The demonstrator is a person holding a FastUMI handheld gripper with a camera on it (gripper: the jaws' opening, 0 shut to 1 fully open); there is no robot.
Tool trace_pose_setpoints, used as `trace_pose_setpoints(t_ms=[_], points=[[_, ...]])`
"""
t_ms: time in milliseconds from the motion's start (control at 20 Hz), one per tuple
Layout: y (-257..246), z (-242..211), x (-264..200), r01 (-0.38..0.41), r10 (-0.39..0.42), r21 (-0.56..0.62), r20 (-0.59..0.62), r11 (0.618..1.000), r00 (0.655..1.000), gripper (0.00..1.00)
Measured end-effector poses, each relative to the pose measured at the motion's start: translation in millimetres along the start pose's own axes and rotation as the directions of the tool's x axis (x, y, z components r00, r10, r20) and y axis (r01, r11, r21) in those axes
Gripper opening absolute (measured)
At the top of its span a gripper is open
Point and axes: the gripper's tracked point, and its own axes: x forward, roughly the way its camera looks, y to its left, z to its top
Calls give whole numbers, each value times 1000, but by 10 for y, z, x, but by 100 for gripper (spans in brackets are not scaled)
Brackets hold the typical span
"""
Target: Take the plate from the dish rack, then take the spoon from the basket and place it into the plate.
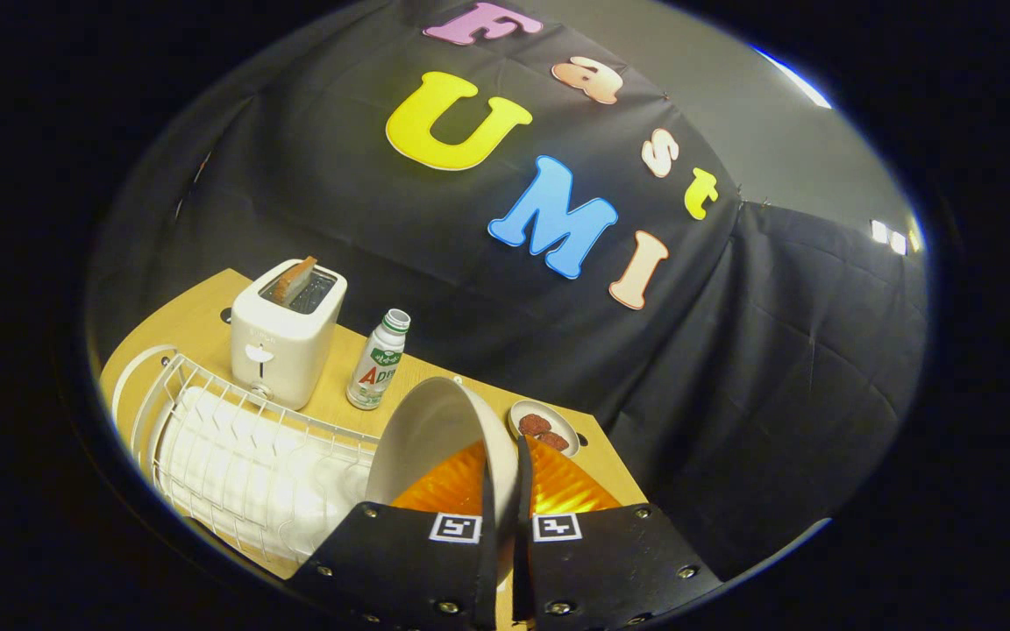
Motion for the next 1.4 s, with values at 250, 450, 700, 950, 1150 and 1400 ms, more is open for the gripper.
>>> trace_pose_setpoints(t_ms=[250, 450, 700, 950, 1150, 1400], points=[[-153, -116, -357, -16, 16, 16, 8, 1000, 1000, 7], [-325, -307, -677, -42, 42, 1, 19, 999, 999, 7], [-508, -696, -941, -102, 102, -7, 9, 995, 995, 7], [-685, -1208, -1046, -158, 159, 7, -42, 987, 986, 7], [-751, -1668, -1016, -208, 210, 30, -99, 978, 973, 7], [-723, -2205, -959, -253, 278, 145, -187, 957, 942, 7]])
